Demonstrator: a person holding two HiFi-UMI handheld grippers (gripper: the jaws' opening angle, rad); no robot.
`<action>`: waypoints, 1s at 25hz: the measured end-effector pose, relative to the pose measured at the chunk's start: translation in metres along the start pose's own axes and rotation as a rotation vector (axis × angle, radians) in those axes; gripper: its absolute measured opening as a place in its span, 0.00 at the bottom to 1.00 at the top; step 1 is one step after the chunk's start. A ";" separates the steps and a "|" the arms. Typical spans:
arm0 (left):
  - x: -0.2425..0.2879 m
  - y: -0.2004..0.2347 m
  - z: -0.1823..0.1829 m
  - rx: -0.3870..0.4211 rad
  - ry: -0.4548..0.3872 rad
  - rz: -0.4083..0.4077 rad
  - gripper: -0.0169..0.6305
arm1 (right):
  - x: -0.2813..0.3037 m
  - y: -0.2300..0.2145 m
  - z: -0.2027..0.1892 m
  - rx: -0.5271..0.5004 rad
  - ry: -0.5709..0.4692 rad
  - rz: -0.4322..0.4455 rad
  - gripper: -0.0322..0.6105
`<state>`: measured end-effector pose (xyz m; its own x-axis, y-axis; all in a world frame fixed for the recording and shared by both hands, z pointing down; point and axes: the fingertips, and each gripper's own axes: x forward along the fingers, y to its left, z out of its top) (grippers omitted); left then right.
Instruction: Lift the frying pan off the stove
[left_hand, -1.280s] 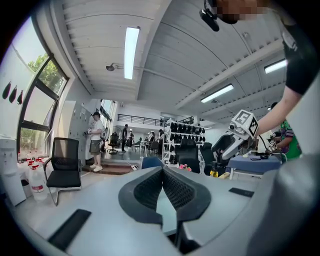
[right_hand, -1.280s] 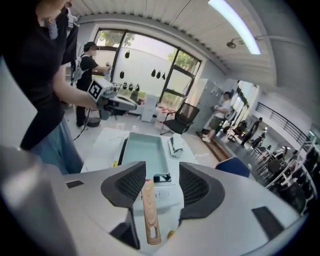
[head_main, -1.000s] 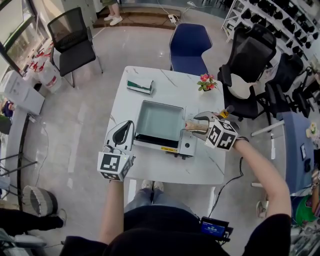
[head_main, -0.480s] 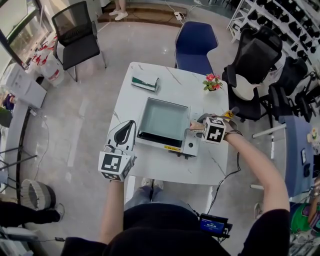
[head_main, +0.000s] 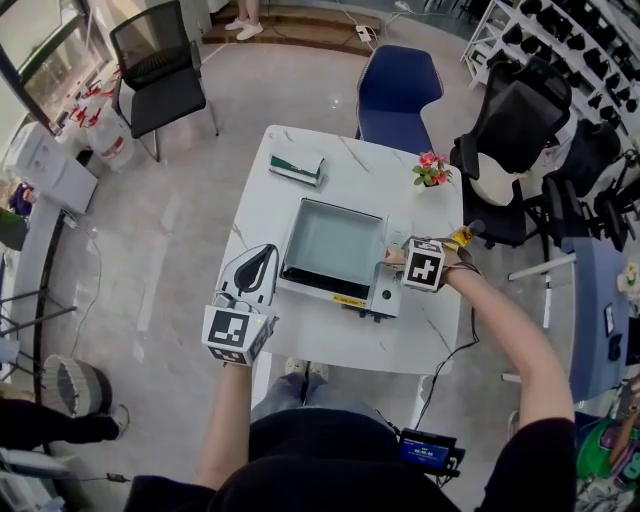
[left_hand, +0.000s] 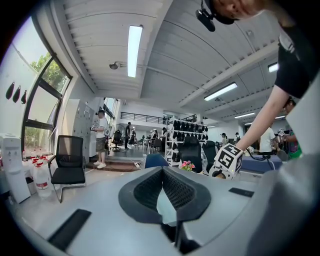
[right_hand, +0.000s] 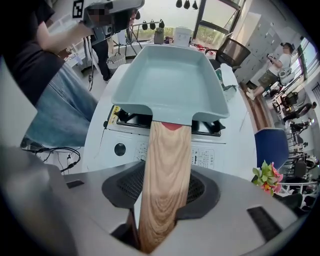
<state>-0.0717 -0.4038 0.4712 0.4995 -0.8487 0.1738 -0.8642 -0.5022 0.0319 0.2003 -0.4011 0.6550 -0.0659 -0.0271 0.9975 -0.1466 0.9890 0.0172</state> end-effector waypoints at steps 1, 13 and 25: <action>0.000 0.001 0.000 -0.001 0.001 0.001 0.05 | 0.000 0.000 0.000 0.001 0.002 0.002 0.31; 0.001 0.000 -0.005 0.002 0.017 0.004 0.05 | 0.002 -0.008 -0.001 -0.001 -0.011 -0.038 0.12; -0.001 0.002 -0.006 -0.003 0.024 0.004 0.05 | 0.001 -0.013 -0.001 -0.021 -0.017 -0.048 0.10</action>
<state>-0.0738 -0.4028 0.4775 0.4941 -0.8466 0.1978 -0.8666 -0.4979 0.0340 0.2031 -0.4136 0.6558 -0.0758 -0.0766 0.9942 -0.1292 0.9894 0.0664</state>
